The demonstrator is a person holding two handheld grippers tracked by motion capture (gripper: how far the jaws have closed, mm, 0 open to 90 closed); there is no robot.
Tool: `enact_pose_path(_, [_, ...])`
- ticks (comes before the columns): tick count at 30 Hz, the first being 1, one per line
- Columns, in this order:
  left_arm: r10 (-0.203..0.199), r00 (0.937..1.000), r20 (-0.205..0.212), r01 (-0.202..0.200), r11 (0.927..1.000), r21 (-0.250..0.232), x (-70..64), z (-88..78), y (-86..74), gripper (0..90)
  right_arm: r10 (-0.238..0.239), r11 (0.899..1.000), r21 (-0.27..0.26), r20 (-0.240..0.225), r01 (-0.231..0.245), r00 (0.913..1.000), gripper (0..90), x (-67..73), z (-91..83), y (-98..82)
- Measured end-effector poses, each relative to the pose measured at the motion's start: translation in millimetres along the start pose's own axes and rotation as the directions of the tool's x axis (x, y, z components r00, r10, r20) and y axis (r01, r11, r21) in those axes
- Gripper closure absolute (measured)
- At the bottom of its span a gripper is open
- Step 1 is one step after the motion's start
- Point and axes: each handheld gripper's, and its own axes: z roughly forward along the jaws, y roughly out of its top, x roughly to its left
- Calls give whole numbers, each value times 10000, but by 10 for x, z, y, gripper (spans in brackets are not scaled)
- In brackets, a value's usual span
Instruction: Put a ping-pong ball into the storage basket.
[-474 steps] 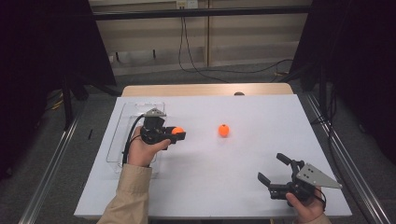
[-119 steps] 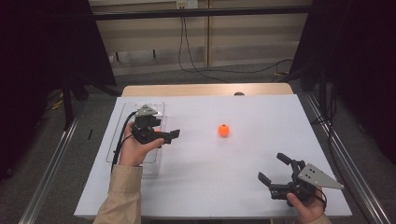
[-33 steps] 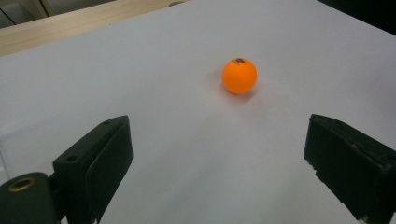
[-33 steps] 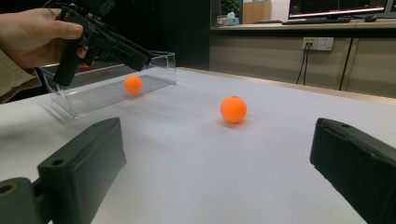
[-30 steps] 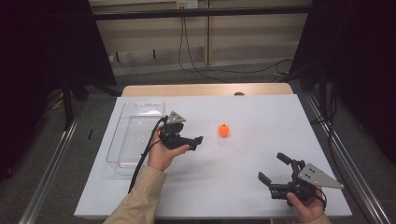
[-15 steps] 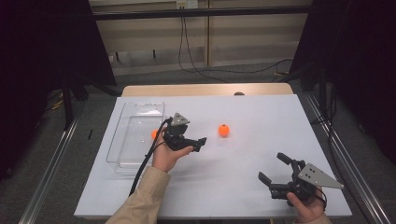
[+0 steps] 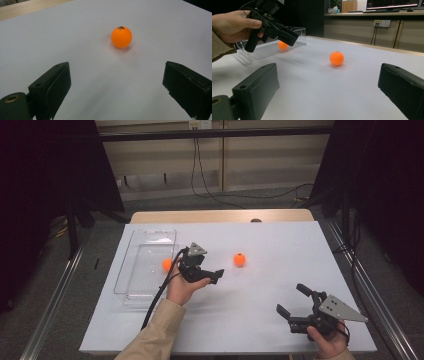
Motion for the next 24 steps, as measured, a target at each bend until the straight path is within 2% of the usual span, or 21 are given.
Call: enact_pose_path(24, [157,9999,-37,-157,9998,121,-61,137,-8,80,6,10000,0,15,-6,10000,24,-1,-1,0])
